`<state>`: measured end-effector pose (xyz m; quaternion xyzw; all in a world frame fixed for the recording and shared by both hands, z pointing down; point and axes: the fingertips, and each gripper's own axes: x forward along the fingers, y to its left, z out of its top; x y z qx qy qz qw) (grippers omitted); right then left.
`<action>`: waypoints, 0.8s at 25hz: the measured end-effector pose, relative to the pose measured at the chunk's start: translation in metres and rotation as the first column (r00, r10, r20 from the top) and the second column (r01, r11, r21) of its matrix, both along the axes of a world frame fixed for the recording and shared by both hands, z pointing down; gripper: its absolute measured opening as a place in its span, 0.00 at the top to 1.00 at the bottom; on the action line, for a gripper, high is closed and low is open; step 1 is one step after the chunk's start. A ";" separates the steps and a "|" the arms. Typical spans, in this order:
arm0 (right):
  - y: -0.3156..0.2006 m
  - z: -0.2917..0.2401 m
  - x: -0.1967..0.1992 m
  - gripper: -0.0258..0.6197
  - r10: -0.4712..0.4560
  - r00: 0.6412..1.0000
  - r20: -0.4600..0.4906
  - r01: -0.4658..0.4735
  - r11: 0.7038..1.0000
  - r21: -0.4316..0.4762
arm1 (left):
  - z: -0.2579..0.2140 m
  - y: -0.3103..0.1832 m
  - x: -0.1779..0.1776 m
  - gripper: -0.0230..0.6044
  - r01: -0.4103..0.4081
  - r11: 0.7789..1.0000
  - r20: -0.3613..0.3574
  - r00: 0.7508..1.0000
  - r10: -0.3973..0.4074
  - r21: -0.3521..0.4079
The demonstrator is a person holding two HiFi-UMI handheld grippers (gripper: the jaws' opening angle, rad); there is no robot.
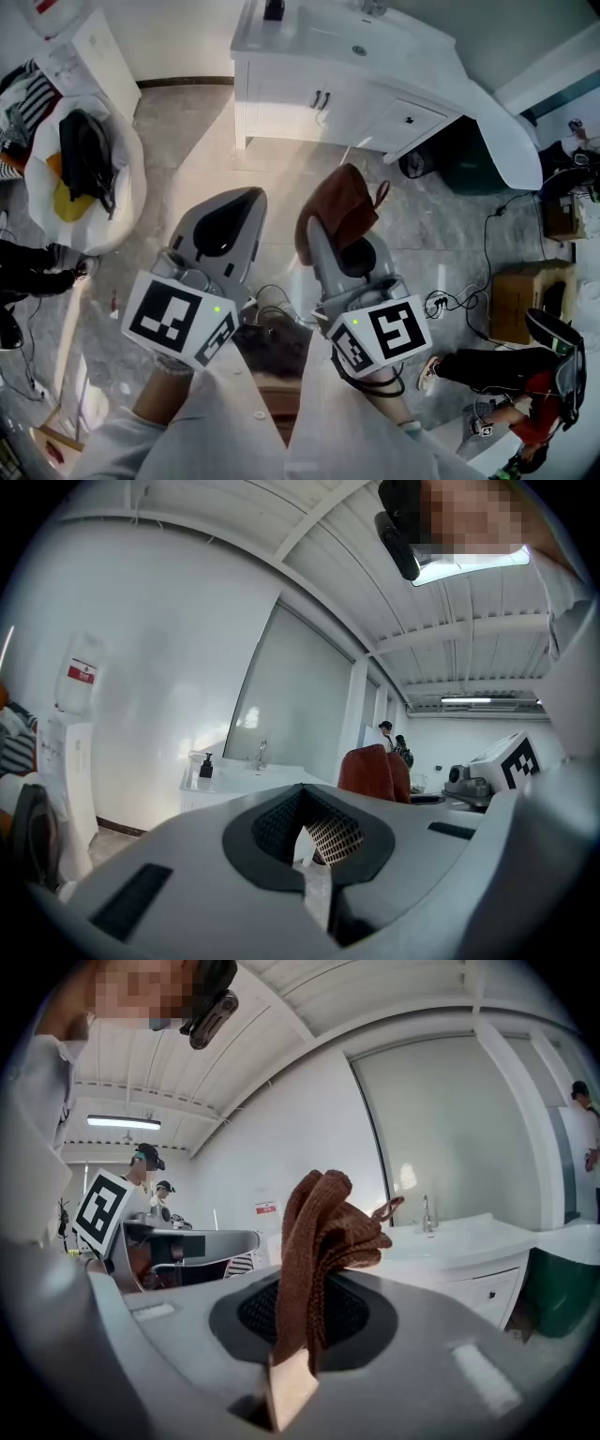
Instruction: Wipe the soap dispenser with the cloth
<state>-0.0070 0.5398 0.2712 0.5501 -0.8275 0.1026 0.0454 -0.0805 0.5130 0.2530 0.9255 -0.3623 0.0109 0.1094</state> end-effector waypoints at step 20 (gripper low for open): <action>-0.020 -0.001 -0.035 0.87 0.073 0.997 -0.010 -0.072 0.997 0.022 | 0.004 -0.019 -0.044 0.96 -0.042 0.999 0.015 0.999 0.041 0.029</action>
